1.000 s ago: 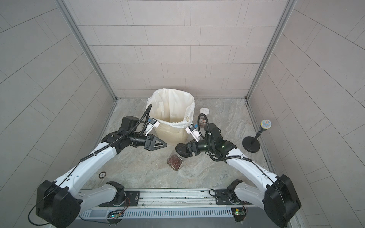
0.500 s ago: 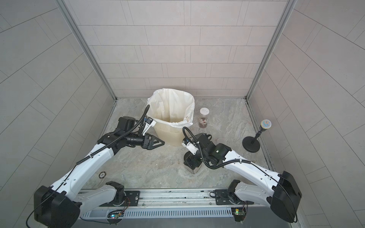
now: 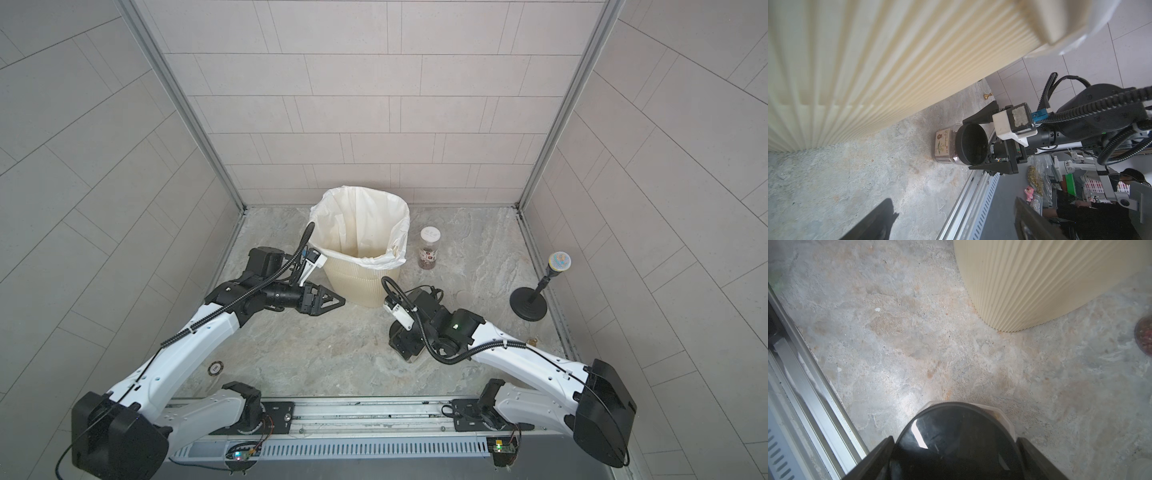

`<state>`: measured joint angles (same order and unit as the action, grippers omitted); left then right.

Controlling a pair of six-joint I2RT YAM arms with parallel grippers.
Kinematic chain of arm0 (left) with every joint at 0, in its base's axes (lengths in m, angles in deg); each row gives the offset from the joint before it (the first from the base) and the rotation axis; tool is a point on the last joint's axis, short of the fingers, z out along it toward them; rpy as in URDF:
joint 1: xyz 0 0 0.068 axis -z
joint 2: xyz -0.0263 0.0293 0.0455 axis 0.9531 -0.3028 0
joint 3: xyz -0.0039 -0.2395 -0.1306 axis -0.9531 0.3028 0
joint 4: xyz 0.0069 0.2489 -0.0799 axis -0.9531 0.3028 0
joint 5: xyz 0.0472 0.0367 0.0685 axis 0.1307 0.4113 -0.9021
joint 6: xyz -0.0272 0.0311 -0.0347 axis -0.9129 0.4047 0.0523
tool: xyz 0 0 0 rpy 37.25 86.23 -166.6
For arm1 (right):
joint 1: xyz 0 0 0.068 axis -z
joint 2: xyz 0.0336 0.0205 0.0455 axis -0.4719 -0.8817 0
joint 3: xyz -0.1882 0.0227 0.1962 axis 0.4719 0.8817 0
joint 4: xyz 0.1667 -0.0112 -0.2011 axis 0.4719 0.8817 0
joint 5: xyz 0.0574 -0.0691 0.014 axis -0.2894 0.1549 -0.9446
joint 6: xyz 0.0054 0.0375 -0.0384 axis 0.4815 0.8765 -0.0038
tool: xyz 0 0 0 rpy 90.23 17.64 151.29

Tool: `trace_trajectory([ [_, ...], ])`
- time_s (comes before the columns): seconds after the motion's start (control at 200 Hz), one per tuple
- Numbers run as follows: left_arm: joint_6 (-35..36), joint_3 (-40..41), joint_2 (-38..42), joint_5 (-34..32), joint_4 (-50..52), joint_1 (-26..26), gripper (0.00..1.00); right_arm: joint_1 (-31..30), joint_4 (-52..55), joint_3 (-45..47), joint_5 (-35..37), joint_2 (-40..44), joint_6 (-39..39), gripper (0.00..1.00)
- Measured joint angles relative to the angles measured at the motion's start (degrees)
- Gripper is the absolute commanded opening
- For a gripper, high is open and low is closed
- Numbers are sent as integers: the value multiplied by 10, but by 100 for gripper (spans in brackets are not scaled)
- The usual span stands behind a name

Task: Empty the moldy dried flower tea in the jars
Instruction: Adjust the jar at the center of the board.

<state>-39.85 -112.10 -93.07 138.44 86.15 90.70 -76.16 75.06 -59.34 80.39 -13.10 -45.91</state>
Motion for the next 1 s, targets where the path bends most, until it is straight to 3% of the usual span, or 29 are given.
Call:
trace_trajectory([
  [0.06,0,0,0,0,0,-1,93,0,-4,7,2,8,8,93],
  [0.14,0,0,0,0,-2,-2,93,-1,-3,8,7,9,16,100],
  [0.48,0,1,-2,-2,-5,-2,93,-9,48,0,65,32,68,100],
  [0.776,0,10,-2,-4,-7,-2,93,-52,112,-31,118,8,155,100],
  [0.996,0,11,-2,-6,-7,-2,93,-55,140,-33,144,-23,171,96],
])
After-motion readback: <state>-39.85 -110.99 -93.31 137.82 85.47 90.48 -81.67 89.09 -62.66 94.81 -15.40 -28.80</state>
